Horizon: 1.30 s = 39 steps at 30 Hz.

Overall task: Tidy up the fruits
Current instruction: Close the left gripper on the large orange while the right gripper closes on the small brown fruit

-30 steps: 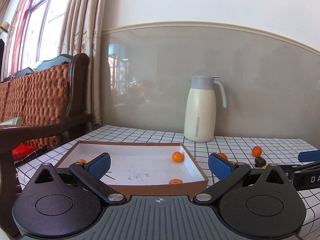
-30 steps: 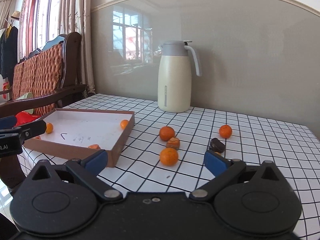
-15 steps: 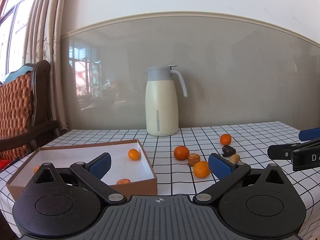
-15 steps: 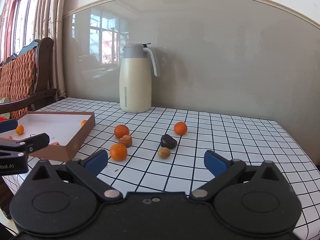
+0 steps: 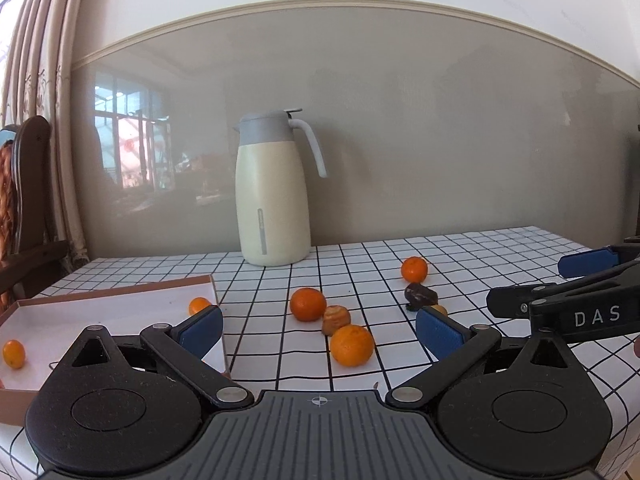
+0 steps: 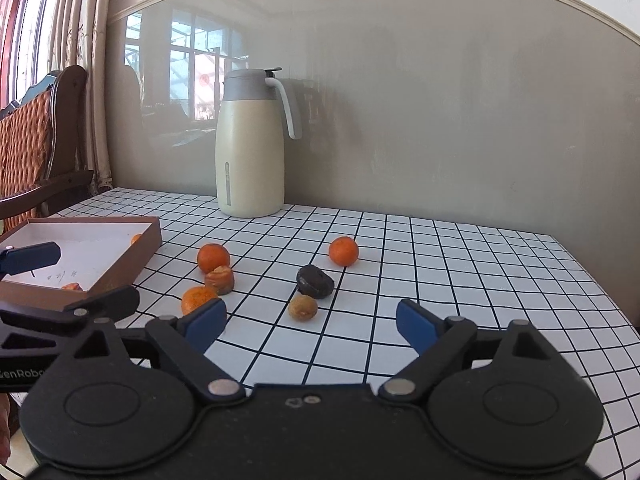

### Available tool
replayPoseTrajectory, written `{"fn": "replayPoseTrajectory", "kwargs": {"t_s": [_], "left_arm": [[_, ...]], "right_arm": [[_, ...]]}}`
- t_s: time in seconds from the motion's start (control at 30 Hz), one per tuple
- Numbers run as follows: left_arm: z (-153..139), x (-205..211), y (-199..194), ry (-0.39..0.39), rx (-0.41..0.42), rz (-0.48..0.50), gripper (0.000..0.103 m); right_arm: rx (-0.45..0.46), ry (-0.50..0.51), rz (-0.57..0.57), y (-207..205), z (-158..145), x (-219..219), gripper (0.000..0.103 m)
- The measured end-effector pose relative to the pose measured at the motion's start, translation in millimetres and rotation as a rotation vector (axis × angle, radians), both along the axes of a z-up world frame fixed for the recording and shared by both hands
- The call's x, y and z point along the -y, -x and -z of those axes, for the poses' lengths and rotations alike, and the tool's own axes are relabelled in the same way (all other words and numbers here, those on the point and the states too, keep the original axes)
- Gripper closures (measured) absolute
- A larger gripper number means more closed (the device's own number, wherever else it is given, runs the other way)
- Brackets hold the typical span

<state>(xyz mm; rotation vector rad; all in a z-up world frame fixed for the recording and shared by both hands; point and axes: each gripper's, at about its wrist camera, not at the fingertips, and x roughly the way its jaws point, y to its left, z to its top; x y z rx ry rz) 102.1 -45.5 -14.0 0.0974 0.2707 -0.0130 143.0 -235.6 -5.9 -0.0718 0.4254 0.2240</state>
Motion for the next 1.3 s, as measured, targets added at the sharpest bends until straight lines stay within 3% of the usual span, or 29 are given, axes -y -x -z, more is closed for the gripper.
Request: {"fn": "replayPoseTrajectory", "kwargs": {"t_s": [0.1,0.17,0.27,0.5,0.9,1.17,1.3], "left_arm": [[3,5,-14,-0.006,-0.015,0.01,0.004],[7,9,-25,-0.003,-0.04,0.015,0.016],[13,10,-36,0.005,-0.063,0.013,0.017],[28,11,-65,0.046,-0.157,0.004,0.036],[41,15,-93,0.076,-0.247,0.013,0.047],[37,17,-101,0.064,-0.263,0.015,0.048],[40,17,-106,0.076,-0.288,0.026,0.063]], "right_arm": [[-0.031,-0.015,-0.009,-14,5,3,0.029],[-0.041,-0.013,-0.007,-23,10,3,0.03],[-0.057,-0.019,-0.012,-35,15,3,0.033],[-0.099,-0.015,-0.03,-61,27,-3,0.052],[-0.164,-0.002,-0.055,-94,40,-17,0.067],[-0.194,0.014,-0.054,-106,46,-23,0.073],[-0.215,0.018,-0.056,-111,49,-23,0.084]]}}
